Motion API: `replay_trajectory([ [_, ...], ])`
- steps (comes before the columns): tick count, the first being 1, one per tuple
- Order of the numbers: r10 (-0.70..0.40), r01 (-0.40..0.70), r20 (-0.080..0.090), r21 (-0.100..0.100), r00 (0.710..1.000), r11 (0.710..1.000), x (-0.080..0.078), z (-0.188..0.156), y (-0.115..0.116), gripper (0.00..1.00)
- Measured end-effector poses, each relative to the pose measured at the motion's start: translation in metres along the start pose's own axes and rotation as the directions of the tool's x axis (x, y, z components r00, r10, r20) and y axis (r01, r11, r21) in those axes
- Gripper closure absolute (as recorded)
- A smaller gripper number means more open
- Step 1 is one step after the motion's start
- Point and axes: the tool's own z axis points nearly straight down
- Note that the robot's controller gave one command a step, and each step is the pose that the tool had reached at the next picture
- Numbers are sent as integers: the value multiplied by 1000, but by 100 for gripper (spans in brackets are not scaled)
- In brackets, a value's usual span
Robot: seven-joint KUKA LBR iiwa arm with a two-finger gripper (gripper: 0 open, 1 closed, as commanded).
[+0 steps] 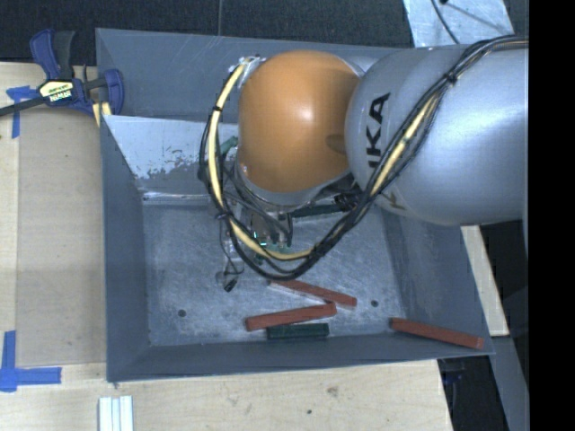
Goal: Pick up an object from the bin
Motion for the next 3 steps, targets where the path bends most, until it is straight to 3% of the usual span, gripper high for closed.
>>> replay_trajectory([
  [1, -74, 74, -1, 1, 997, 997, 10, 146, 4, 0],
  [2, -658, 658, 9, 4, 753, 753, -8, 144, -6, 0],
  [3, -891, 891, 10, 10, 454, 454, -46, 49, -22, 0],
])
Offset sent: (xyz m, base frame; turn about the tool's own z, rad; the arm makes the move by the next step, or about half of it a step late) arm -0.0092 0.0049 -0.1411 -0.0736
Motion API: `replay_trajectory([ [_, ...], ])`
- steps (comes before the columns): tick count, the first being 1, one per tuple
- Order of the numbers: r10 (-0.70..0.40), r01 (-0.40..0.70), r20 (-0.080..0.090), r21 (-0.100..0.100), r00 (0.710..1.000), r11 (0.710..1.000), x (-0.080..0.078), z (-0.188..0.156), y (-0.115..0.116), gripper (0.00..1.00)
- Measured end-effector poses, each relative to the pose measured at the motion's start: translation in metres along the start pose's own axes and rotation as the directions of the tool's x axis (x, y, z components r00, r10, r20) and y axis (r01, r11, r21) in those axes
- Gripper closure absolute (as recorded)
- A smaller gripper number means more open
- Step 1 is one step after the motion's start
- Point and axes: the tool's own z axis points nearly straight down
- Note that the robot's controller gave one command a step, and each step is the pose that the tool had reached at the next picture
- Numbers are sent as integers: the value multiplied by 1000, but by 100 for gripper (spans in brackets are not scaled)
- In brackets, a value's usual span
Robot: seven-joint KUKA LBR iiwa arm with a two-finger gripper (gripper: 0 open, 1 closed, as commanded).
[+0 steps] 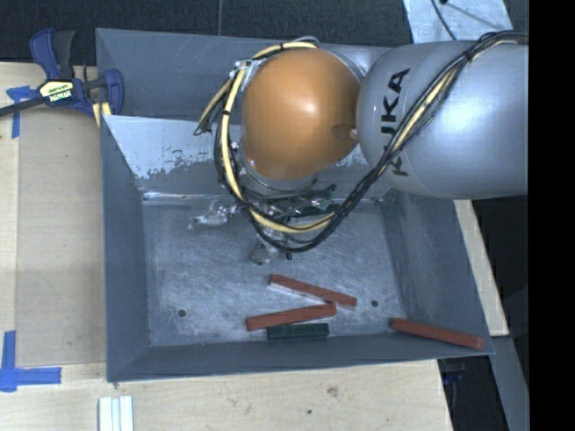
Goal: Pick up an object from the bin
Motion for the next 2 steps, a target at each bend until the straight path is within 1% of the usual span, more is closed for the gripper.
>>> replay_trajectory([
  [1, -100, 100, -9, -11, 995, 995, 61, 118, -16, 0],
  [2, -416, 416, -1, -4, 909, 909, 41, 114, -63, 0],
])
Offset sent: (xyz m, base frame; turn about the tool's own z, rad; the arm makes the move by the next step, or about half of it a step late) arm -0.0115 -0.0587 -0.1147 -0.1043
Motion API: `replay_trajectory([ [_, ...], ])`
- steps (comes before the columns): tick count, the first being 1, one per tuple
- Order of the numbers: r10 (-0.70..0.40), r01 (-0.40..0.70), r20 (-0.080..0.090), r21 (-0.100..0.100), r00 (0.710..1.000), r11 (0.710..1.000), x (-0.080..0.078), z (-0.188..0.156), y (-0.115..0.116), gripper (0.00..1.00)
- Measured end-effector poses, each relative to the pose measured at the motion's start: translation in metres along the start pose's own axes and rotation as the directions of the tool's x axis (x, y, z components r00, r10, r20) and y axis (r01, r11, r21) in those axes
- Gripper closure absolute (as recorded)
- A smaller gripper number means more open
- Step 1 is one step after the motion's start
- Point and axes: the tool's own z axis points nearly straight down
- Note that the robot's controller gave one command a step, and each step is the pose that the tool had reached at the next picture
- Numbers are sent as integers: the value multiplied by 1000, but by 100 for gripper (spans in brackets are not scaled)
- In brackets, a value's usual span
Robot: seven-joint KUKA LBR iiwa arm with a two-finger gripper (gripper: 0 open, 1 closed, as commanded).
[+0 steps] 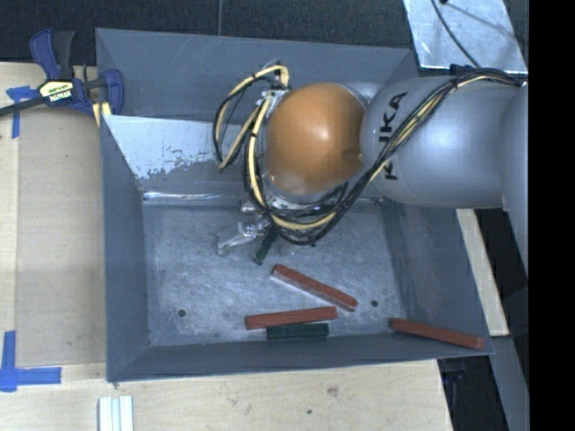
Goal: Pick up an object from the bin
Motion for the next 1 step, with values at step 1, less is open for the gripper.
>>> replay_trajectory([
  [1, 6, -7, -4, -1, 1000, 1000, 87, -4, -9, 0],
])
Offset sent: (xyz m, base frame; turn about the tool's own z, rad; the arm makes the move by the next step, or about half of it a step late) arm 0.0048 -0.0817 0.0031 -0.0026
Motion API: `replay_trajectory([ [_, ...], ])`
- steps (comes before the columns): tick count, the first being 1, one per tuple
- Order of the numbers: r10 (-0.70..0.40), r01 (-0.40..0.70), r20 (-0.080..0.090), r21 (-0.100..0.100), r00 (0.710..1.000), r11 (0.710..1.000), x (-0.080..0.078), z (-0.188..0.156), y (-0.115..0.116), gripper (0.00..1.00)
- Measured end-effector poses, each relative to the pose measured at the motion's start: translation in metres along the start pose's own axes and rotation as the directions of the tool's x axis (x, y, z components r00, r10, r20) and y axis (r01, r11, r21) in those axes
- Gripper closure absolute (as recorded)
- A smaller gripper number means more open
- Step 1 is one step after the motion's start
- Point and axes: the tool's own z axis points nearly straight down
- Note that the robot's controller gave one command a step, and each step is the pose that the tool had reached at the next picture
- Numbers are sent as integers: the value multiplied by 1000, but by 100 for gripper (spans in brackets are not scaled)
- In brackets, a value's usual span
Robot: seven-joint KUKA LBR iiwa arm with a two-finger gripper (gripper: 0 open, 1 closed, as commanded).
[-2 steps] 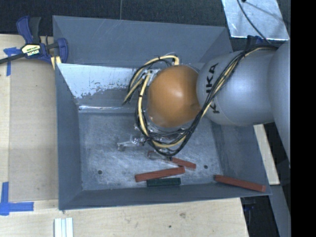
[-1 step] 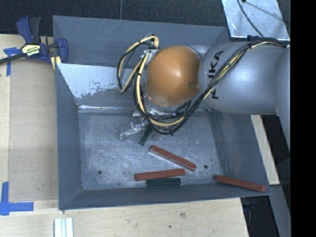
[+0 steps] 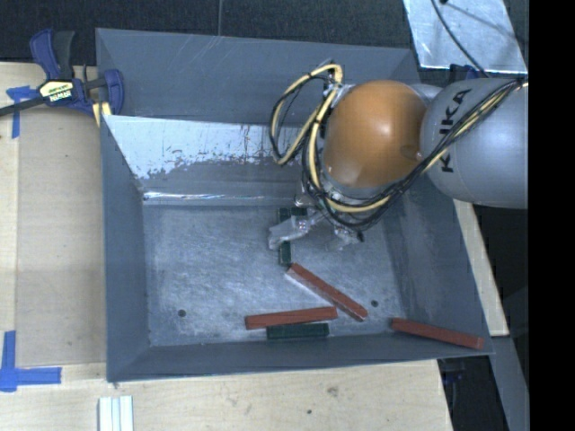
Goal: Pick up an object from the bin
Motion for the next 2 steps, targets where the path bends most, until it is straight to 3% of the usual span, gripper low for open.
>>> replay_trajectory([
  [1, -5, 5, 5, -2, 1000, 1000, -7, -1, 0, 100],
  [2, 0, 0, 4, 8, 1000, 1000, 5, -177, -13, 100],
])
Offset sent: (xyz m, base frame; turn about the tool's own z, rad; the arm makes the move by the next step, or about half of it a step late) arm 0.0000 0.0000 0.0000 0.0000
